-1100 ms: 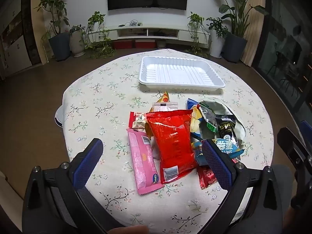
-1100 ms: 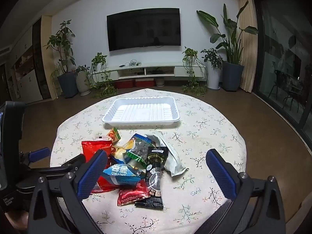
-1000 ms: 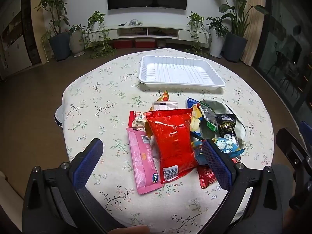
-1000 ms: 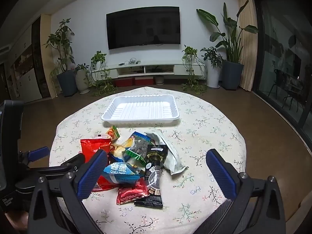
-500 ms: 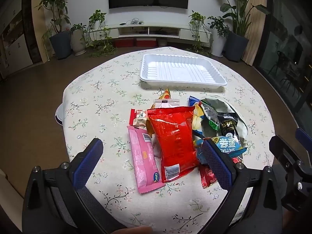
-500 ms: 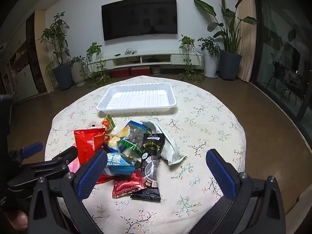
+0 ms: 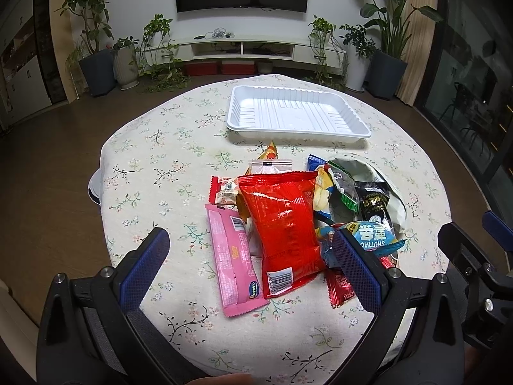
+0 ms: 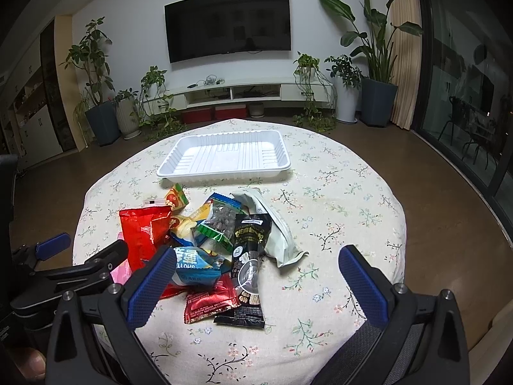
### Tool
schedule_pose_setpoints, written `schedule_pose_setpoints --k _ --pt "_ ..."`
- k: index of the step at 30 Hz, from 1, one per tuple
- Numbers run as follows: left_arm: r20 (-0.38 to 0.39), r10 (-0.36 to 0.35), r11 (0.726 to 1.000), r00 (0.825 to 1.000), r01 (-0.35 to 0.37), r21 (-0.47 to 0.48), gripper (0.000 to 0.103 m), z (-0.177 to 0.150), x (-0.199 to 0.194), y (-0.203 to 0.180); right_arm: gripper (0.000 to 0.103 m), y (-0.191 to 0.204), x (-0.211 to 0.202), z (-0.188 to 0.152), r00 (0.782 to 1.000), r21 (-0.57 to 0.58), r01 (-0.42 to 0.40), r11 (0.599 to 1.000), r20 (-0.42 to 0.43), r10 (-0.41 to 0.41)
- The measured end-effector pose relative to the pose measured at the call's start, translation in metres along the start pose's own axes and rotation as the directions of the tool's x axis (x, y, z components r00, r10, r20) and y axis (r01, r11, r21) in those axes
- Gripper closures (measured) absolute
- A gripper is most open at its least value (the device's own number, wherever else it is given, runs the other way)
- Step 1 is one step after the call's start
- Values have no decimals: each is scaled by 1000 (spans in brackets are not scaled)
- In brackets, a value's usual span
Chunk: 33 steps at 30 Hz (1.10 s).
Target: Organize snacks
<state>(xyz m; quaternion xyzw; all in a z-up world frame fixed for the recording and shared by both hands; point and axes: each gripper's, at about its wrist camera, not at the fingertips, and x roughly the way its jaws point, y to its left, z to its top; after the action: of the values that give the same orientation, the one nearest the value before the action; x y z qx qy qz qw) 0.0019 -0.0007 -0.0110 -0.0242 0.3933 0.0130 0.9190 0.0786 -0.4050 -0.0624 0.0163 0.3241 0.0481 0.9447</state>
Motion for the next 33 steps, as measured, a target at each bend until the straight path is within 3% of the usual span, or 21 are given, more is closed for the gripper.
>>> schedule_pose_setpoints --k 33 --pt "-10 -2 1000 1000 2 1 0 -3 5 -1 0 1 4 -4 1000 2 3 1000 -20 -3"
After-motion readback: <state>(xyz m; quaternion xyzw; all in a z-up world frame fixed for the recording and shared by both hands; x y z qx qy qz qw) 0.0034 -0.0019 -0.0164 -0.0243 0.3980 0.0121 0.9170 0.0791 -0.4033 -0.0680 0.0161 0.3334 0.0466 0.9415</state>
